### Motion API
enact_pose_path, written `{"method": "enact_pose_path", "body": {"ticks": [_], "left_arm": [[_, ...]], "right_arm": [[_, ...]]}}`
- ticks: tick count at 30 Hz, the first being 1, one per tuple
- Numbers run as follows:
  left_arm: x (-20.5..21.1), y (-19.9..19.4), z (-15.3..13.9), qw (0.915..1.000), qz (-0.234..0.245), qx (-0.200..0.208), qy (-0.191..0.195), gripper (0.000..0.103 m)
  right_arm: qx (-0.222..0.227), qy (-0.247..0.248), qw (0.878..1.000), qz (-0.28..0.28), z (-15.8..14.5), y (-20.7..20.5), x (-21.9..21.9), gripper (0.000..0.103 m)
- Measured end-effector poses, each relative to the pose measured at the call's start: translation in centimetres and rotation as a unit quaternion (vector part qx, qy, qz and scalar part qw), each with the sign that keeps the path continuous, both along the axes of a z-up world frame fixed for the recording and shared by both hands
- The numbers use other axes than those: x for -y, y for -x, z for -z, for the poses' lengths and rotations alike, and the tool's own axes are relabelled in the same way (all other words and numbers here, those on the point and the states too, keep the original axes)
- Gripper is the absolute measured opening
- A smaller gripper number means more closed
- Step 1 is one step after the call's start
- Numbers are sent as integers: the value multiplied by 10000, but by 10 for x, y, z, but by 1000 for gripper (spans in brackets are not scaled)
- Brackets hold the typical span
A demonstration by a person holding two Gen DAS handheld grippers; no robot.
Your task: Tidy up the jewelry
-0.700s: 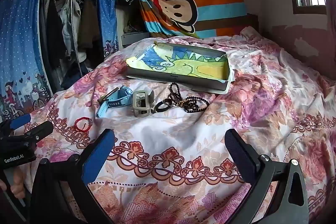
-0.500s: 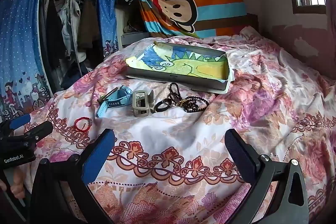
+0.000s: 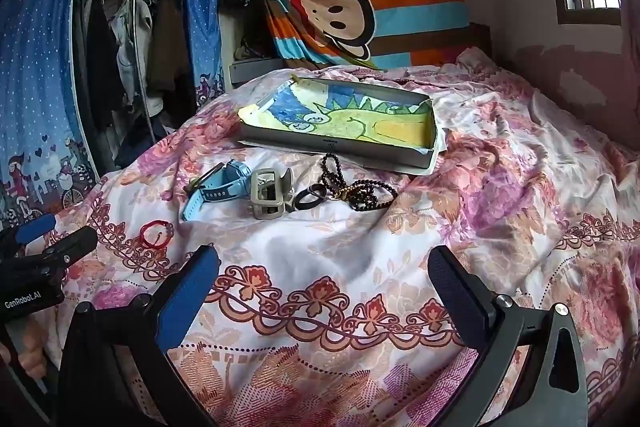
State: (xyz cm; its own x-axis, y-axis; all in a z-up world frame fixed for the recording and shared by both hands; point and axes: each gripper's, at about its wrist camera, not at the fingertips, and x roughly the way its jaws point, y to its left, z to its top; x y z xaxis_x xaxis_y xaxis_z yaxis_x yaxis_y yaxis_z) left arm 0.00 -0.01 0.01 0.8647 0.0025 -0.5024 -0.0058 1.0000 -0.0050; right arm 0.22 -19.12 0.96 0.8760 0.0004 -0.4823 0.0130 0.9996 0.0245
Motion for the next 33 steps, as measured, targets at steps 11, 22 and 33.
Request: {"method": "enact_pose_path", "body": {"ticks": [11, 22, 33], "left_arm": [[0, 0, 0, 10000, 2, 16, -2, 103], [0, 0, 0, 10000, 1, 20, -9, 103], [0, 0, 0, 10000, 0, 27, -16, 103]], "right_arm": [[2, -1, 10000, 17, -1, 0, -1, 102], [-9, -8, 10000, 17, 0, 0, -1, 102], [-19, -6, 10000, 21, 1, 0, -1, 102]]}}
